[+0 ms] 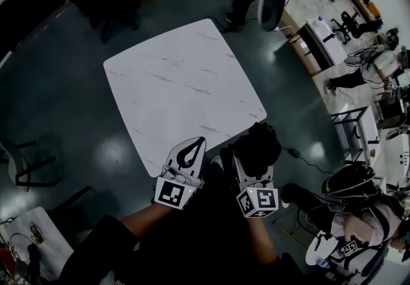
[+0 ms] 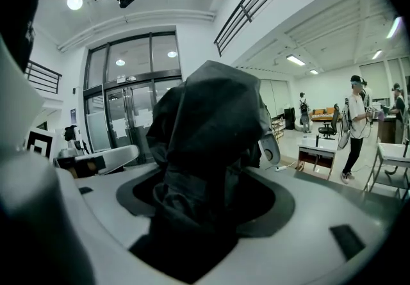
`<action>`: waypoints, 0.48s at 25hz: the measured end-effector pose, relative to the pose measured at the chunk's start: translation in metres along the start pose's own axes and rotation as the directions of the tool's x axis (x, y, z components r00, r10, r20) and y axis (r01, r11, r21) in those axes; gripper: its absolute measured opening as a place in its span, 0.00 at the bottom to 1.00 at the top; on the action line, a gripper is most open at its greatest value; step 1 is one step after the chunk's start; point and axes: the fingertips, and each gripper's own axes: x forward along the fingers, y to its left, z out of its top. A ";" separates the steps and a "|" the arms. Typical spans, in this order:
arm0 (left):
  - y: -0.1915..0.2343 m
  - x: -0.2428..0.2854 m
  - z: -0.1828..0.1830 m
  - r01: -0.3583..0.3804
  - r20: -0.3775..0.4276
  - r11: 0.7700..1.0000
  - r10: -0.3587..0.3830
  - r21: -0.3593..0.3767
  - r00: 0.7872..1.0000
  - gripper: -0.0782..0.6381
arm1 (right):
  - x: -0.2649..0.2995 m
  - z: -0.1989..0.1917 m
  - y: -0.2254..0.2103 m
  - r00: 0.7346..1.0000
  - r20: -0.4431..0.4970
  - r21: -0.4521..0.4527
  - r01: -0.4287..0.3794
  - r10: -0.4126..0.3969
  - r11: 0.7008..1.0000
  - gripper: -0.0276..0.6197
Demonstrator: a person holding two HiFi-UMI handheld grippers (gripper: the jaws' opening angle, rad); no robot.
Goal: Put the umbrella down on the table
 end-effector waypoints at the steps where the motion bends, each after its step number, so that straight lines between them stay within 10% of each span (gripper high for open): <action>1: 0.006 0.002 -0.002 -0.016 -0.003 1.000 0.016 -0.002 1.000 0.12 | 0.008 -0.002 -0.003 1.000 -0.003 -0.001 -0.006 0.006 1.000 0.57; 12: 0.065 0.053 -0.016 -0.205 -0.037 0.977 0.207 0.065 0.978 0.12 | 0.110 0.002 -0.030 0.982 -0.072 0.000 -0.172 0.172 0.985 0.57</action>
